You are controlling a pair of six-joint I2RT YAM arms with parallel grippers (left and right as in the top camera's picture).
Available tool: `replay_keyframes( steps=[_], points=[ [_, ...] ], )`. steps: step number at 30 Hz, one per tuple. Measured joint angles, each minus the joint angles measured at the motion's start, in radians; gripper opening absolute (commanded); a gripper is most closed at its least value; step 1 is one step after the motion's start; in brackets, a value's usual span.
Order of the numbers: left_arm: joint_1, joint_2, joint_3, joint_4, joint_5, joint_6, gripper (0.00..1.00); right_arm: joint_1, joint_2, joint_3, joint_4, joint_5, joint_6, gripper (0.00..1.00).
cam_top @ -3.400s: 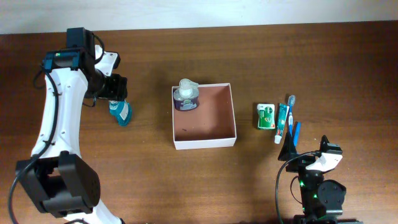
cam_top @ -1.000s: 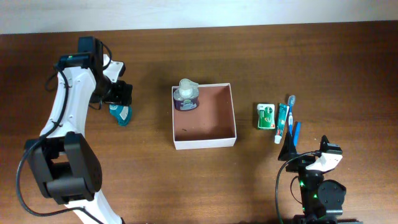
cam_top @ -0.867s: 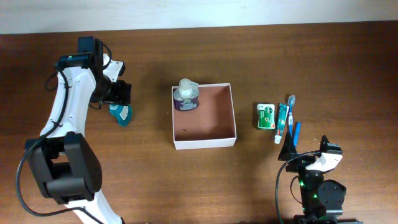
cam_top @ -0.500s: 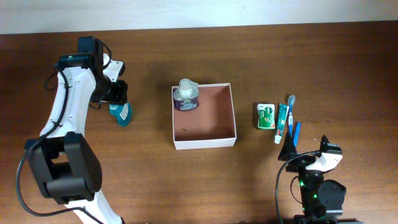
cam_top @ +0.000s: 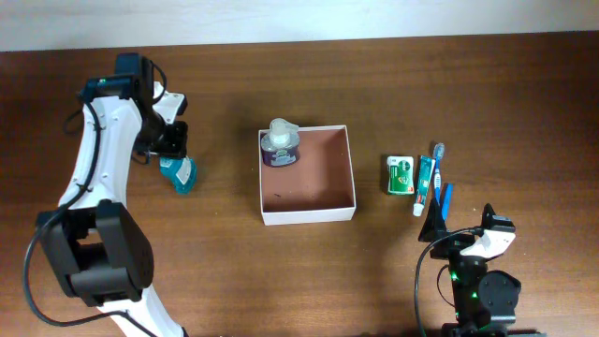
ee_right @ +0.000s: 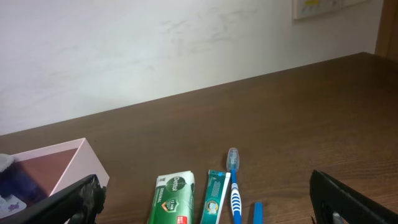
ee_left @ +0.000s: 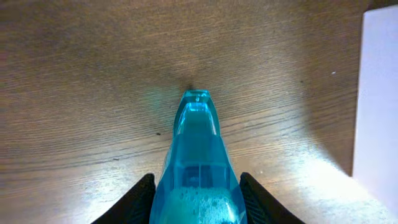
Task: Pack container
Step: 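Close left gripper on the teal Listerine bottle's neck and lift, then carry the mouthwash bottle over the box's left side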
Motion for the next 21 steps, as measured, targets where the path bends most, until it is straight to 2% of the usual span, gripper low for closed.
replay_keyframes(
  steps=[10, 14, 21],
  points=[
    [0.000, 0.001, 0.195, -0.190, 0.049, -0.051, 0.33, 0.000, 0.000, 0.000, 0.000, 0.000, 0.000, 0.98],
    [-0.006, 0.002, 0.303, -0.280, 0.088, -0.064, 0.27, 0.000, 0.000, 0.000, 0.000, 0.000, 0.000, 0.98],
    [-0.078, 0.002, 0.460, -0.388, 0.143, -0.083, 0.26, 0.000, 0.000, 0.000, 0.000, 0.000, 0.000, 0.98]
  ],
)
